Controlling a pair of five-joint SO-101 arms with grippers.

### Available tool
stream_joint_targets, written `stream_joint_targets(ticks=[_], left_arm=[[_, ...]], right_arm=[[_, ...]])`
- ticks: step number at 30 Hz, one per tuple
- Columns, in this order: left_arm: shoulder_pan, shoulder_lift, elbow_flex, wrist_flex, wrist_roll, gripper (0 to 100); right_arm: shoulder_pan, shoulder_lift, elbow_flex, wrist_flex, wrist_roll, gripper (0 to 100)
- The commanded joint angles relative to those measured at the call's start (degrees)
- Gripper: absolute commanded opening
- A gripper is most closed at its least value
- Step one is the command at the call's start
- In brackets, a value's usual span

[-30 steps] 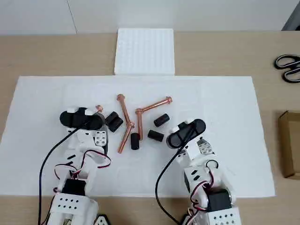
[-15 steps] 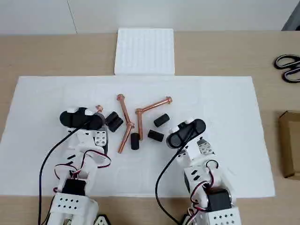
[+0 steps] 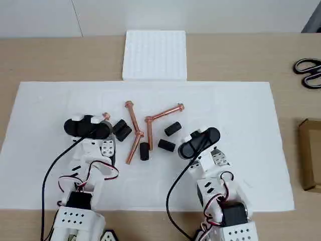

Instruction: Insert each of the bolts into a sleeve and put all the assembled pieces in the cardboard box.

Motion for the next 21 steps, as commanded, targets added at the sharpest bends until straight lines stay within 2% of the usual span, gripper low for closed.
stream_joint_targets(ticks=[1, 9, 17, 19, 21], left_arm=[[0.53, -0.53, -0.4, 0.18, -0.35, 1], [2.02, -0.53, -0.4, 0.18, -0.44, 1], [7.56, -0.53, -0.48, 0.35, -0.18, 1], [7.91, -0.26, -3.3, 5.19, 0.79, 1], [7.56, -0.18, -9.89, 14.59, 3.96, 1]], right_arm=[[-0.13, -0.84, 0.35, 0.13, 0.26, 12.3], [-0.13, -0.84, 0.35, 0.13, 0.26, 12.3], [-1.1, -0.84, 0.26, 0.57, 0.26, 12.3], [-1.01, -0.84, 0.0, 1.71, 0.44, 12.3], [-1.45, -0.4, -1.23, 2.24, 0.44, 12.3]])
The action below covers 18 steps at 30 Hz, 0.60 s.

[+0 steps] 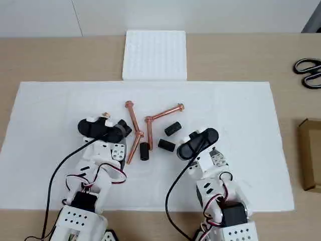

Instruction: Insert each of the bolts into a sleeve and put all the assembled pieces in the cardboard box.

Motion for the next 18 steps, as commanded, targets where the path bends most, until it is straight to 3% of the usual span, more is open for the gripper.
stream_joint_targets(ticks=[1, 5, 12, 18], left_arm=[[0.26, -0.18, -12.88, 14.51, 3.78, 1], [-1.32, -0.18, -27.82, 31.3, 2.02, 1], [-9.49, -0.09, -31.43, 32.97, 1.58, 1], [-10.29, -0.09, -31.6, 40.26, 1.67, 1]], right_arm=[[-0.57, -0.31, -2.55, 1.54, 0.44, 12.3], [-0.57, -0.22, -13.01, 9.89, 0.35, 12.3], [1.27, 3.74, -21.45, 10.68, 7.47, 12.2], [1.71, 26.07, -34.37, 10.77, 7.21, 12.2]])
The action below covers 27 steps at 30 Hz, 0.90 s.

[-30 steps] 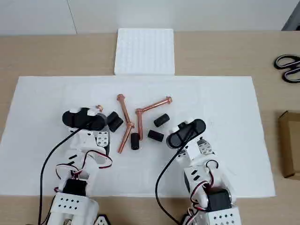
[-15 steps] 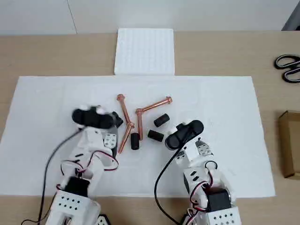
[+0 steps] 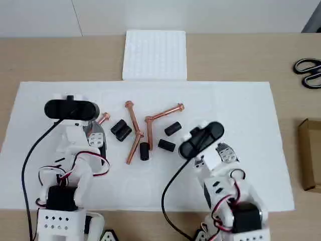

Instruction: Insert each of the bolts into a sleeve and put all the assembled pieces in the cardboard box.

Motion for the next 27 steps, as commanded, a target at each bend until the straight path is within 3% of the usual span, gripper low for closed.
stream_joint_targets(ticks=[1, 5, 13, 21, 27], left_arm=[[-0.53, 0.0, -2.95, 3.25, -0.09, 1], [-0.53, 0.0, -4.44, 7.21, -0.09, 1], [-0.53, 0.0, -6.46, 10.02, -0.09, 1], [-0.53, -0.09, -6.55, 9.85, -0.09, 1], [-0.53, -0.09, -6.55, 9.93, -0.09, 1]], right_arm=[[0.31, 15.43, -11.87, 0.22, -0.62, 12.2], [-0.84, 31.87, -26.2, 1.63, -8.18, 12.2], [-14.37, 60.35, -55.12, 16.66, -13.89, 12.2], [-11.21, 75.21, -67.6, 14.02, -44.75, 12.2], [-10.07, 75.91, -65.49, 13.32, -53.1, 12.3]])
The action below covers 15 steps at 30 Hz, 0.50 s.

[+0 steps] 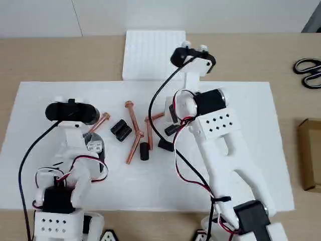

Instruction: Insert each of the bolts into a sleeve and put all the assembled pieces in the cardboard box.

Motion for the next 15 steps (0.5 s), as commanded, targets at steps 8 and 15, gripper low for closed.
stream_joint_targets(ticks=[8, 15], left_arm=[[-0.18, -0.09, -2.59, -0.35, -0.26, 1], [-0.18, 0.0, -2.42, -0.26, 5.27, 1]], right_arm=[[0.84, 2.33, 5.89, -9.89, -23.65, 12.5], [0.66, 13.32, 5.27, -13.05, -25.67, 12.8]])
